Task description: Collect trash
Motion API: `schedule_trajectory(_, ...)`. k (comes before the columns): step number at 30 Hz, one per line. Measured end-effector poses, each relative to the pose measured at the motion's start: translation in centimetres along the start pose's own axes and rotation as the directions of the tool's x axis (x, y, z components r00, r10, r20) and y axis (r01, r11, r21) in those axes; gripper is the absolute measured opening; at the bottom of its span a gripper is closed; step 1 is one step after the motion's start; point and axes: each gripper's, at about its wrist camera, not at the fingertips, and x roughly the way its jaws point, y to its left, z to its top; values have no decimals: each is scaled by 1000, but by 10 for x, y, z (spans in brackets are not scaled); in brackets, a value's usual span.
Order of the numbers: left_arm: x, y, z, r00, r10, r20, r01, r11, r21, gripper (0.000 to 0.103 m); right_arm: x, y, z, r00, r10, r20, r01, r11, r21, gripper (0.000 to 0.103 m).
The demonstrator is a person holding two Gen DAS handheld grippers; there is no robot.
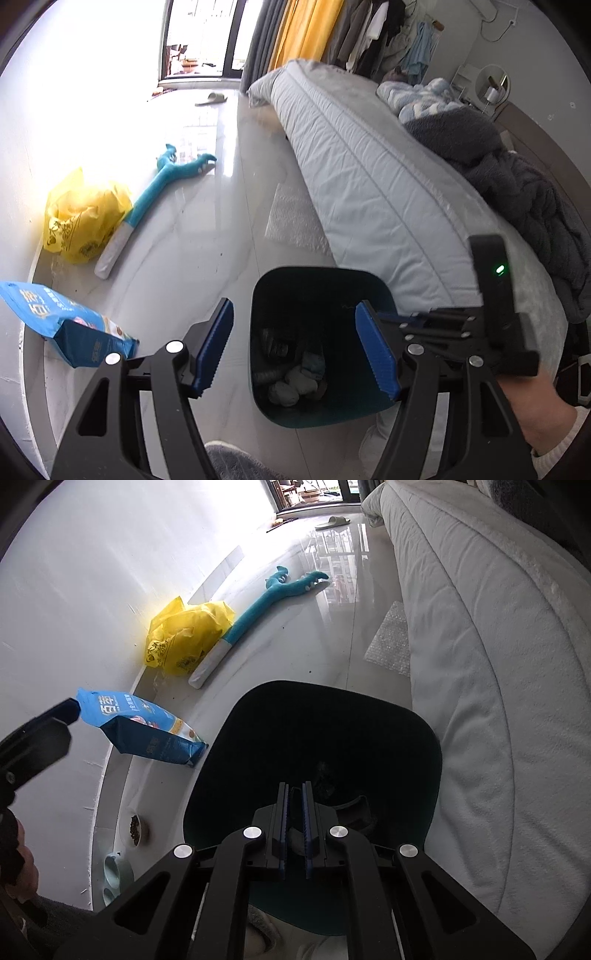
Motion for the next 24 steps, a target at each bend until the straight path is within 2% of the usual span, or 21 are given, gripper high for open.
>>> schedule_trajectory(11, -34, -24, 18, 988, 12, 152, -19, 999, 44, 73, 7, -11, -10, 996, -13, -88, 14, 1000, 7, 8)
schedule_trajectory(13, -38, -28, 21, 985, 9, 174, -16, 999, 42, 75, 6, -13, -11, 995, -12, -97, 13, 1000, 8, 15)
schedule_trajectory(15, -42, -35, 24, 980, 2, 200, -10, 999, 41, 76, 3, -14, -14, 995, -14, -96, 15, 1000, 9, 41)
schedule_trajectory(16, -44, -37, 25, 978, -1, 209, -8, 999, 41, 77, -1, -15, -15, 996, -13, -89, 14, 1000, 10, 44)
schedule_trajectory(22, -58, -57, 32, 958, 21, 287, -37, 998, 49, 85, -29, -20, -17, 999, 11, -35, -11, 1000, 4, 45)
schedule_trajectory(24, -63, -66, 34, 949, 25, 315, -47, 997, 63, 89, -45, -21, -17, 1000, 26, 6, -26, 1000, 0, 52)
